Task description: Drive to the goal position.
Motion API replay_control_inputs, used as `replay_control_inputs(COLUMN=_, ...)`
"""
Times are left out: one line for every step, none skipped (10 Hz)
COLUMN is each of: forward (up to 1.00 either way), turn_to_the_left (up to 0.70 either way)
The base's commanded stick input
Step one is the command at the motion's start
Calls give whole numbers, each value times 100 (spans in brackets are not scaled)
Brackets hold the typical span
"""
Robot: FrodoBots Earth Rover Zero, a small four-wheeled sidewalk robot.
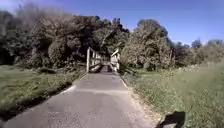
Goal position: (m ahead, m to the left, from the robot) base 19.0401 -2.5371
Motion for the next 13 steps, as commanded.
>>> replay_control_inputs(forward=50, turn_to_the_left=0)
replay_control_inputs(forward=50, turn_to_the_left=0)
replay_control_inputs(forward=50, turn_to_the_left=18)
replay_control_inputs(forward=50, turn_to_the_left=2)
replay_control_inputs(forward=50, turn_to_the_left=0)
replay_control_inputs(forward=50, turn_to_the_left=0)
replay_control_inputs(forward=50, turn_to_the_left=0)
replay_control_inputs(forward=50, turn_to_the_left=0)
replay_control_inputs(forward=50, turn_to_the_left=0)
replay_control_inputs(forward=50, turn_to_the_left=0)
replay_control_inputs(forward=50, turn_to_the_left=27)
replay_control_inputs(forward=50, turn_to_the_left=24)
replay_control_inputs(forward=50, turn_to_the_left=7)
